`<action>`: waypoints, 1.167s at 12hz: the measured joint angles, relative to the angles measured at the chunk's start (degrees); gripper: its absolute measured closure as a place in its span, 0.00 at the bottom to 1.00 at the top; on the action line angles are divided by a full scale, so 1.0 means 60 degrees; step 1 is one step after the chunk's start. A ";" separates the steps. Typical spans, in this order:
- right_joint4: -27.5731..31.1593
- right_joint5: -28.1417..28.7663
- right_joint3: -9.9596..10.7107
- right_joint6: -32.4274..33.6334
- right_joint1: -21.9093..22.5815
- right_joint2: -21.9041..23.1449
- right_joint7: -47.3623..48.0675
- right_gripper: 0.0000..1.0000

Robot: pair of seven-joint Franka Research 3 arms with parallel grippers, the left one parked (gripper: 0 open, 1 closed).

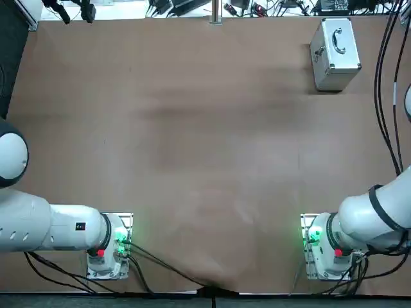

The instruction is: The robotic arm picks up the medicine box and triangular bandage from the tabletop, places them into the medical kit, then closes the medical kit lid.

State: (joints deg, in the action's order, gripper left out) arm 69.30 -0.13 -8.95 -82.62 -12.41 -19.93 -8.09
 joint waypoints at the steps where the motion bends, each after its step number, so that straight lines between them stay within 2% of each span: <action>1: -0.0001 0.0009 0.0000 0.0189 0.0003 0.0096 0.0000 0.00; 5: 0.0460 0.0511 -0.0003 0.0552 0.0057 0.0878 0.0063 0.00; 6: 0.1011 0.0593 -0.0007 0.0527 0.0197 0.1456 0.0226 0.00; 9: 0.2140 0.0613 0.0106 0.0028 0.0715 0.2338 0.0930 0.00; 11: 0.3071 0.0611 0.0440 -0.0516 0.1238 0.2940 0.1328 0.00; 14: 0.4108 0.0599 0.1214 -0.0928 0.1807 0.3659 0.1378 0.00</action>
State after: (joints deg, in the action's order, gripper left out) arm 93.95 3.46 -1.67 -88.19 -1.56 2.03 0.17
